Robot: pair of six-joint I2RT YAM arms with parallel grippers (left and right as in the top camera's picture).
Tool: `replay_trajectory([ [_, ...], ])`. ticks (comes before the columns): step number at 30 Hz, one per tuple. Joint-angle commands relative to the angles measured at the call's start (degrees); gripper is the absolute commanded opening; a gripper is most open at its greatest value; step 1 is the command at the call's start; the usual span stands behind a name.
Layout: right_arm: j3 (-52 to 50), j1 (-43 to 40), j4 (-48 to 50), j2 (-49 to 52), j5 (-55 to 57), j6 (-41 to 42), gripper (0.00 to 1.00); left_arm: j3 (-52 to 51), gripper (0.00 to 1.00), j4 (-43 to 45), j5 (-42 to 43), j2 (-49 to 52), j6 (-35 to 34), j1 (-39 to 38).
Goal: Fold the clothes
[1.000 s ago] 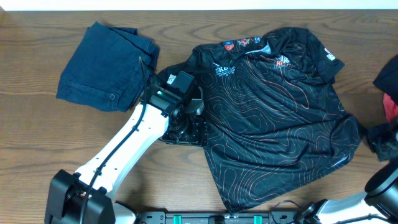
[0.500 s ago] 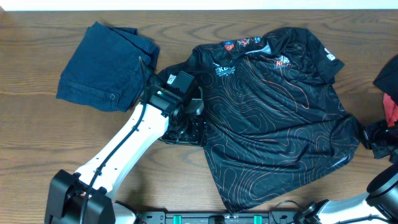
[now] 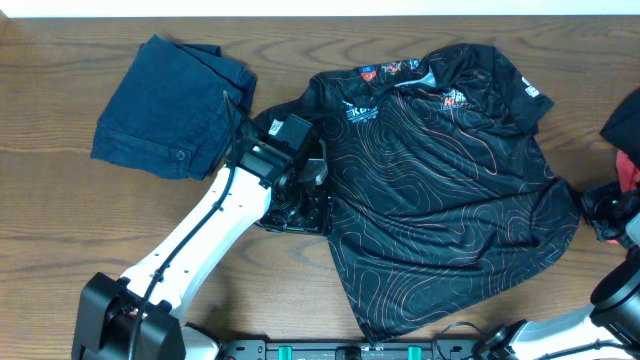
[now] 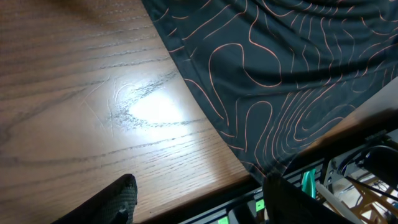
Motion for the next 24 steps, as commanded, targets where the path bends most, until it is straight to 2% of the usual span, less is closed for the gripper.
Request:
replay_trajectory([
  [1, -1.6, -1.4, -5.5, 2.5, 4.9, 1.8, 0.01, 1.1, 0.67, -0.7, -0.5, -1.2, 0.9, 0.2],
  [10, 8.0, -8.6, -18.7, -12.2, 14.7, 4.8, 0.01, 1.1, 0.67, -0.7, -0.5, -1.2, 1.0, 0.2],
  [14, 8.5, -7.9, -19.0, -17.6, 9.6, 2.7, 0.03, 1.1, 0.67, -0.7, -0.5, -1.2, 1.0, 0.2],
  [19, 7.8, -2.9, -21.0, -16.7, 5.7, 2.4, 0.04, 1.1, 0.67, -0.7, -0.5, -1.2, 1.0, 0.2],
  [24, 7.1, 3.7, -20.5, -9.5, 5.7, 2.0, 0.02, 1.1, 0.67, -0.8, -0.5, -1.2, 1.0, 0.2],
])
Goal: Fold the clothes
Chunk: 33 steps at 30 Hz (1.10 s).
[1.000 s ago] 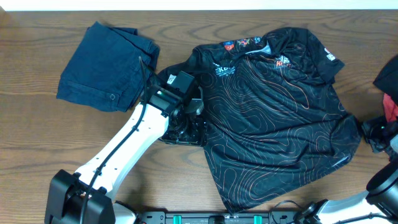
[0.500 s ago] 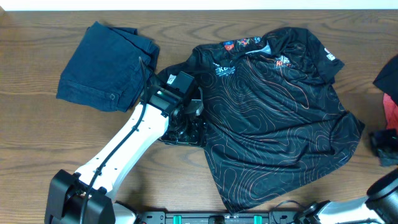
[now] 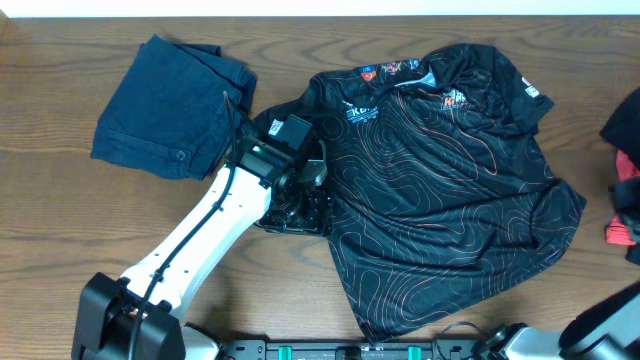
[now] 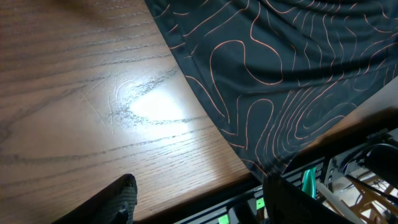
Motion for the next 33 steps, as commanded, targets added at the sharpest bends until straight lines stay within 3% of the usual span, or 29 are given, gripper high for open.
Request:
replay_trajectory([
  [1, -1.1, 4.0, 0.5, 5.9, -1.0, -0.9, 0.02, 1.1, 0.67, -0.4, -0.5, -1.2, 1.0, 0.2],
  [10, -1.1, 4.8, 7.1, 18.2, 0.5, -0.8, 0.01, 1.1, 0.67, -0.8, -0.5, -1.2, 0.9, 0.2],
  [16, -1.0, 2.4, 2.7, 22.2, 13.1, 1.2, 0.01, 1.1, 0.67, -1.5, -0.5, -1.2, 0.9, 0.2],
  [25, -0.5, -5.6, -0.9, 11.4, 15.7, 3.4, 0.03, 1.1, 0.67, -1.6, -0.5, -1.2, 1.2, 0.2],
  [30, -0.4, -6.0, -0.2, 3.7, 14.4, 3.5, 0.16, 1.1, 0.67, -1.0, -0.5, -1.2, 1.5, 0.2],
  [33, -0.4, -5.9, 2.2, -1.0, 5.7, 0.3, 0.24, 1.7, 0.67, -1.0, -0.5, -1.2, 3.0, 0.2],
])
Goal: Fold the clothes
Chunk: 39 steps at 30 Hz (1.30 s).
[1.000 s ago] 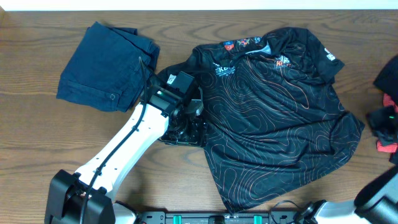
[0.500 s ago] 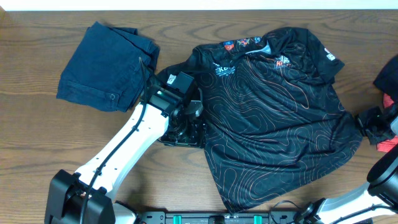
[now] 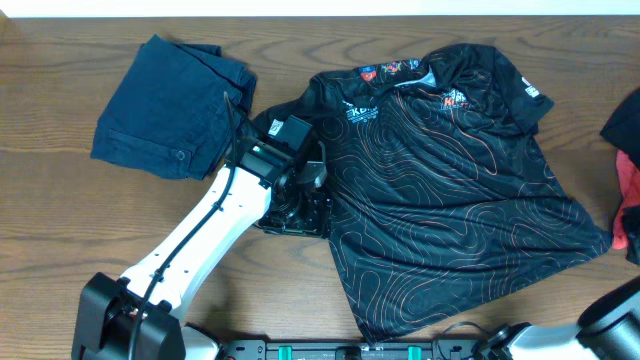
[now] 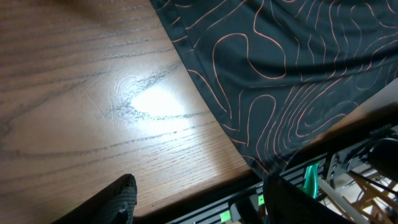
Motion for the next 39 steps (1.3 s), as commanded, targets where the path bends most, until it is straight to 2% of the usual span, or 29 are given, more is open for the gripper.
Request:
replay_trajectory([
  [1, 0.2, 0.2, 2.2, -6.4, -11.6, -3.5, 0.26, 2.4, 0.67, 0.0, -0.5, -1.2, 3.2, 0.3],
  [4, 0.2, 1.4, 1.8, -10.1, -22.0, -4.2, 0.29, 5.4, 0.67, 0.9, -0.8, -1.2, 6.4, 0.3],
  [5, 0.1, 2.3, 0.6, -10.8, -22.6, -4.2, 0.28, 6.5, 0.70, 1.4, -1.5, -1.2, 6.8, 0.3],
  [9, 0.1, 7.9, -8.4, -10.4, -22.1, -4.4, 0.25, 8.8, 0.70, 5.0, -5.0, -1.2, 7.0, 0.2],
  [13, -0.3, 14.4, -17.1, -7.9, -14.0, -4.6, 0.28, 8.8, 0.71, 6.4, -5.0, -1.1, 7.0, 0.2],
  [17, -2.9, 17.7, -17.1, -3.9, -5.3, -4.1, 0.30, 8.8, 0.71, 6.4, -5.0, -1.1, 7.0, 0.2],
  [22, -9.6, 17.6, -10.3, 1.5, -7.7, -1.1, 0.22, 8.8, 0.71, 6.4, -5.0, -1.1, 7.0, 0.3],
  [26, -13.9, 17.2, -6.8, 4.3, -4.6, 0.1, 0.22, 8.8, 0.72, 6.3, -5.0, -1.1, 7.0, 0.2],
  [29, -15.8, 15.3, -8.0, 4.6, 5.6, 3.9, 0.18, 8.8, 0.72, 6.4, -5.0, -1.1, 7.0, 0.2],
  [32, -15.6, 11.6, -11.9, 4.1, 10.7, 4.9, 0.11, 8.8, 0.72, 6.4, -5.1, -1.1, 7.2, 0.2],
  [39, -15.3, 5.9, -16.5, 0.0, 8.0, 1.4, 0.14, 8.8, 0.73, 6.6, -5.4, -1.1, 8.0, 0.2],
])
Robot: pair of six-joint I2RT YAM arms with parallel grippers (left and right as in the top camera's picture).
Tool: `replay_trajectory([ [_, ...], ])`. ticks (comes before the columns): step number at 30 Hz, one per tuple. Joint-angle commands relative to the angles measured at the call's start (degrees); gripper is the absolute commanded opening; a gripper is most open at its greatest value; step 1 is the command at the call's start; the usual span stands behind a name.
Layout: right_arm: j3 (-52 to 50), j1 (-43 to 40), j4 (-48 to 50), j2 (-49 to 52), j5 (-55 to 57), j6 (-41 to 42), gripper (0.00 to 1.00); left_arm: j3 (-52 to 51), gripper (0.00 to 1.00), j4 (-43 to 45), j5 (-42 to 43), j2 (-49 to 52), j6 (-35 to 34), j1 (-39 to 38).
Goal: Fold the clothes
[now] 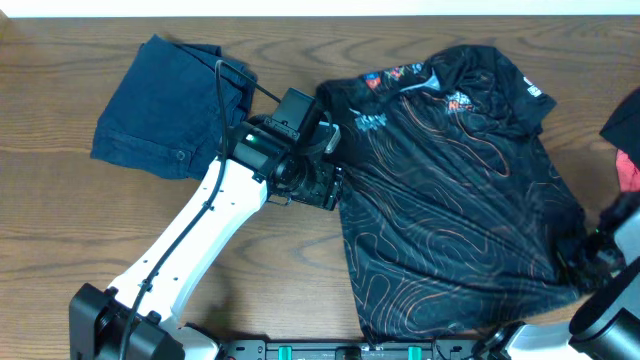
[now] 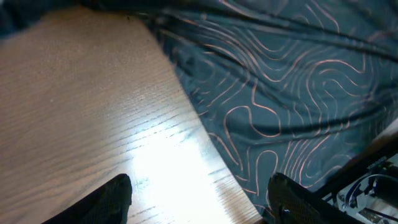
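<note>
A black shirt (image 1: 450, 190) with orange contour lines lies spread face up on the wooden table (image 1: 80, 230), collar toward the far edge. My left gripper (image 1: 318, 186) hovers at the shirt's left edge. In the left wrist view that gripper (image 2: 202, 190) is open, with bare wood between its fingertips (image 2: 118, 196) and the shirt (image 2: 280, 87) to the right. My right gripper (image 1: 600, 252) sits at the shirt's lower right corner by the table's right edge; its jaws are too dark to read.
Folded dark blue denim (image 1: 170, 100) lies at the far left. A dark and red pile of clothes (image 1: 625, 140) shows at the right edge. Below the table's near edge there is equipment with green lights (image 1: 350, 352).
My left gripper has shifted a little farther back and to the right, still open. The shirt's lower right corner, stretched out to the right before, has drawn back. My right gripper is now in view at it.
At first the shirt lay rumpled, my left gripper open at its left side and my right gripper at its lower right hem. The right gripper then left the view and that corner reached farther right. Now the shirt lies flatter, shifted right, with both grippers at its edges.
</note>
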Motion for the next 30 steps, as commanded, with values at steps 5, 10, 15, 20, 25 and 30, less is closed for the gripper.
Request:
replay_trajectory([
  [5, -1.1, -1.5, 2.7, -4.9, -11.8, -9.9, 0.20, 0.6, 0.79, 1.0, -0.7, -0.8, 1.7, 0.2],
  [10, 4.4, -1.5, 1.9, -12.7, -27.6, -15.3, 0.27, 0.6, 0.80, 6.8, -0.7, -0.3, 5.3, 0.2],
  [15, 10.4, -1.2, -2.0, -20.5, -32.3, -15.3, 0.31, 0.7, 0.79, 13.1, 0.3, 4.7, 7.7, 0.2],
  [20, 12.9, 0.9, -3.2, -26.2, -39.0, -19.0, 0.33, 2.1, 0.78, 18.5, 0.3, 14.9, 10.4, 1.2],
  [25, 12.9, 5.0, -3.6, -28.2, -41.2, -20.9, 0.34, 3.2, 0.70, 24.8, -3.9, 23.3, 14.0, 1.4],
  [30, 12.9, 9.0, -5.0, -28.2, -41.2, -20.9, 0.34, 3.2, 0.49, 30.4, -11.4, 28.8, 15.2, 1.4],
])
